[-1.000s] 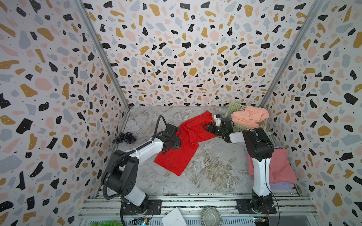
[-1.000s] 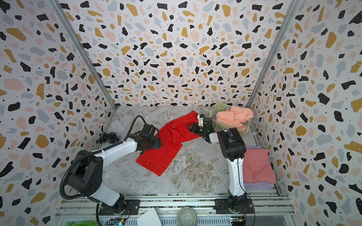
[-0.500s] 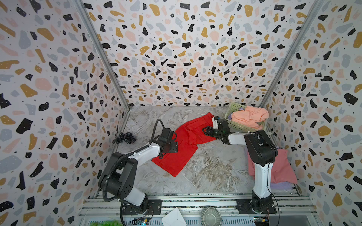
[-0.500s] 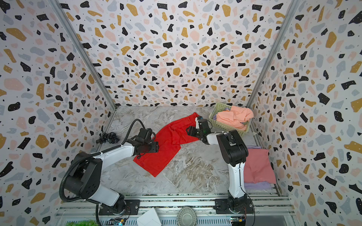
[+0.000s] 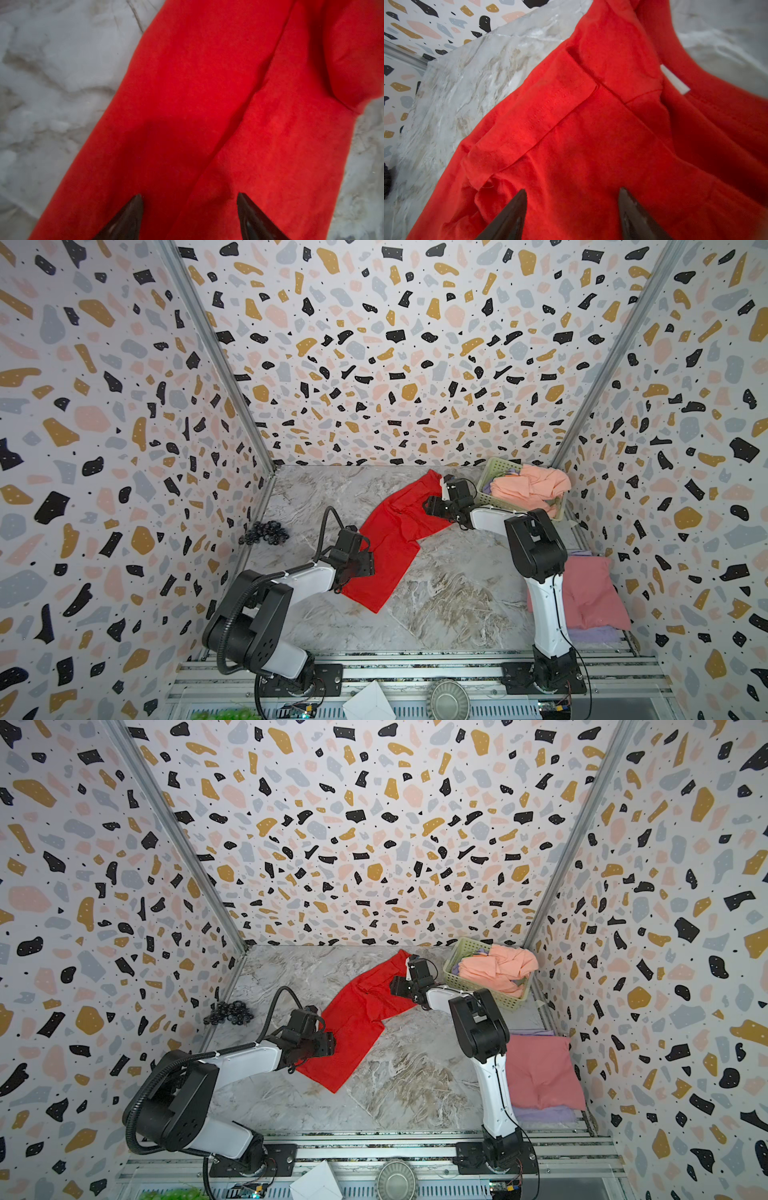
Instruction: Fold and stack the t-shirts
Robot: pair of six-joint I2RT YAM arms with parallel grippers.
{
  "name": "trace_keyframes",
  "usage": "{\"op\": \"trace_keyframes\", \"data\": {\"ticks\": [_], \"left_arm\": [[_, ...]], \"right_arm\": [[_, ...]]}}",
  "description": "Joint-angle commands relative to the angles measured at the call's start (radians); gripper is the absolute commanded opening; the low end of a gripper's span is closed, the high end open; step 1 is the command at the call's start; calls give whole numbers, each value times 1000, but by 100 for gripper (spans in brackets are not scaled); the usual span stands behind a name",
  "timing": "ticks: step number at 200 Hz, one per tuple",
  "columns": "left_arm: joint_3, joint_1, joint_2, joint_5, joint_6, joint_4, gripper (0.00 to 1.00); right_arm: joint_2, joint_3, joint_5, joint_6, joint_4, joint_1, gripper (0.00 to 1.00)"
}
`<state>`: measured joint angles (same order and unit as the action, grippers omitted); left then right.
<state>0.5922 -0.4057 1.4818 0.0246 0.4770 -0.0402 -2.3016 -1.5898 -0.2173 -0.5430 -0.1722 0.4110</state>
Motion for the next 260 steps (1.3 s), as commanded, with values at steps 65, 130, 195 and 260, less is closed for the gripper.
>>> {"op": "trace_keyframes", "data": {"ticks": [65, 130, 195, 260], "left_arm": [[-174, -323, -8, 225, 156, -4, 72], [-183, -369, -1, 222, 172, 103, 72], [-47, -367, -135, 163, 135, 203, 72], [-8, -367, -219, 186, 161, 119, 73]], "right_arm": [[-395, -613, -383, 56, -63, -44, 71], [-434, -715, -409, 35, -145, -120, 74], [-203, -514, -419, 124, -18, -90, 73], [40, -104, -246, 43, 53, -9, 75]]}}
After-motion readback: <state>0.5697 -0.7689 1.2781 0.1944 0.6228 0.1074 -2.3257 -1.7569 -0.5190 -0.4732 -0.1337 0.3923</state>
